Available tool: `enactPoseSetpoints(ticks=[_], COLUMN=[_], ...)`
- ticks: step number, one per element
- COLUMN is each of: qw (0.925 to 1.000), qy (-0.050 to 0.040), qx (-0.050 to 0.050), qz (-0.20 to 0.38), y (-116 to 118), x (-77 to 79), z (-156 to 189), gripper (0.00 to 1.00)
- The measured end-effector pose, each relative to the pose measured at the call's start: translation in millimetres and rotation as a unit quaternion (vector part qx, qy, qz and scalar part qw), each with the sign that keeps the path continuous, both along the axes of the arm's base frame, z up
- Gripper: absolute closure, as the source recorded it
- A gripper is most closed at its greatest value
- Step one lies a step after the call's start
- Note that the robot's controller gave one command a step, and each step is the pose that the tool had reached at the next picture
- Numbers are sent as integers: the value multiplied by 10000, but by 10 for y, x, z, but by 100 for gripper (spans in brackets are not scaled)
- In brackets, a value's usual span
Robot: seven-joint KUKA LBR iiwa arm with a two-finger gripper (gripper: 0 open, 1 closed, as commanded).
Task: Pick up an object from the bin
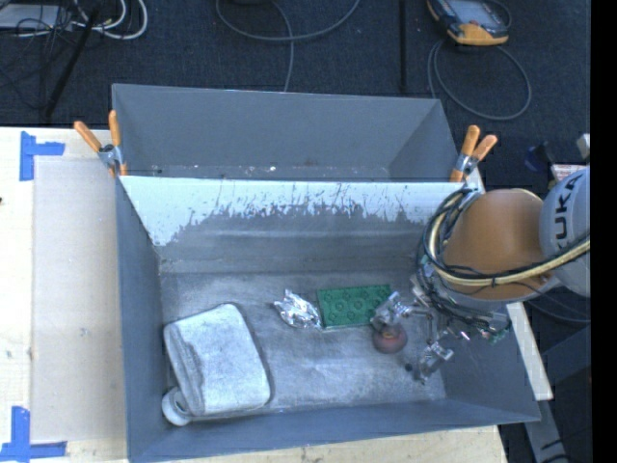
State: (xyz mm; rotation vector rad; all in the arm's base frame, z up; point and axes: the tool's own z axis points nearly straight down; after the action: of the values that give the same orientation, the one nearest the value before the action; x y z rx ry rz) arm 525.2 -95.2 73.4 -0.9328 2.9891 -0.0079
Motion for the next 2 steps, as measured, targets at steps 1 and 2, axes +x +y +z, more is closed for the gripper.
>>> enactPoseSetpoints(ticks=[1,2], qw=[9991,9973], qy=[42,35], qx=[-4,6], qz=[413,731], y=[157,-139], x=[298,-107], z=[-1,-13], gripper=[0,0])
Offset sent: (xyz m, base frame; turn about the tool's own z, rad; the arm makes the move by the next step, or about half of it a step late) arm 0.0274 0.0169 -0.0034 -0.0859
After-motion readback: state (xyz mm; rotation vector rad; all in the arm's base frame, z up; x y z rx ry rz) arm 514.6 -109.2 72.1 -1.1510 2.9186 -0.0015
